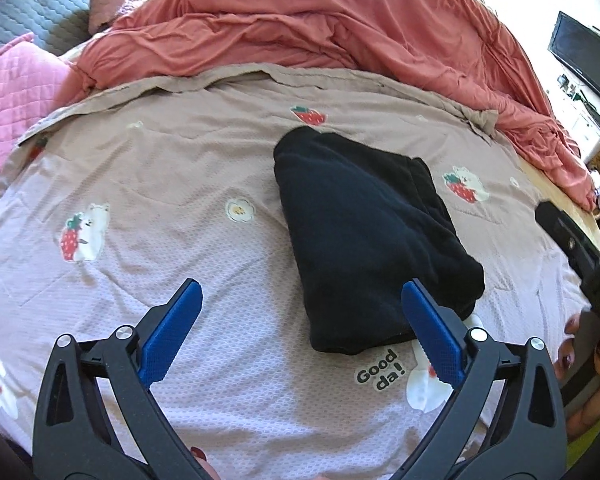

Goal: Fold small clothes
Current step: 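Open the right gripper and pull both tools back from the bundle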

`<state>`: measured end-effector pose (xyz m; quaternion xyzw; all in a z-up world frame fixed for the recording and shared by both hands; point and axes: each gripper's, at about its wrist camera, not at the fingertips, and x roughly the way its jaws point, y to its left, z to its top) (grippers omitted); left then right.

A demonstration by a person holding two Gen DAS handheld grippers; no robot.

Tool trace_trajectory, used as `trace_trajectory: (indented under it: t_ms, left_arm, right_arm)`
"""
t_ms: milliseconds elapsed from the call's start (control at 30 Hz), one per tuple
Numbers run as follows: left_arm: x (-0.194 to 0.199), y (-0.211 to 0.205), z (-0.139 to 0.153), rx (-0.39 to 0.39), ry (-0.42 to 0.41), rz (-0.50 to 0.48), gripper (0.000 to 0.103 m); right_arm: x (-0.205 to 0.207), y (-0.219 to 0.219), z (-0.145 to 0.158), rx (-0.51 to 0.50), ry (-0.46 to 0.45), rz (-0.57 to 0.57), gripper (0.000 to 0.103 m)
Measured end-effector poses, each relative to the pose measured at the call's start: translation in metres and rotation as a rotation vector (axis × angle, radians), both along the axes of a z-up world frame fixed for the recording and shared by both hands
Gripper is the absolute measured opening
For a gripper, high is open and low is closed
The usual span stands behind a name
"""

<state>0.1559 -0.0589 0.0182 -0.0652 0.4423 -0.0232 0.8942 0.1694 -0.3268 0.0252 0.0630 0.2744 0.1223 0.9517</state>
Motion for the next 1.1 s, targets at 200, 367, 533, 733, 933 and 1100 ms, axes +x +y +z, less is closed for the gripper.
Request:
trace_trajectory:
  t_ms: [200,367,533,733,933,1100]
  left_arm:
    - [-0.01,0.004,0.014,0.004,-0.055,-0.001,0.094]
    - [-0.025,0.005,0.026,0.009,-0.081,-0.019,0.094]
    - [-0.043,0.01,0.041,0.021,-0.125,-0.027,0.094]
    - [-0.063,0.019,0.047,0.026,-0.141,-0.023,0.094]
    - [-0.086,0.03,0.035,0.012,-0.102,-0.031,0.094]
    - [-0.102,0.037,0.013,0.034,-0.059,-0.044,0.094]
  right_arm:
    - [-0.023,-0.002,0.005,-0.013,-0.057,-0.031,0.098]
    - [-0.05,0.0,0.017,-0.06,-0.123,-0.06,0.098]
    - [-0.073,-0.002,0.026,-0.056,-0.135,-0.076,0.098]
    - [-0.098,0.001,0.03,-0.036,-0.086,-0.076,0.098]
    - [-0.113,0.013,0.018,-0.078,0.016,-0.07,0.098]
    - [-0.121,0.023,0.008,-0.109,0.064,-0.05,0.098]
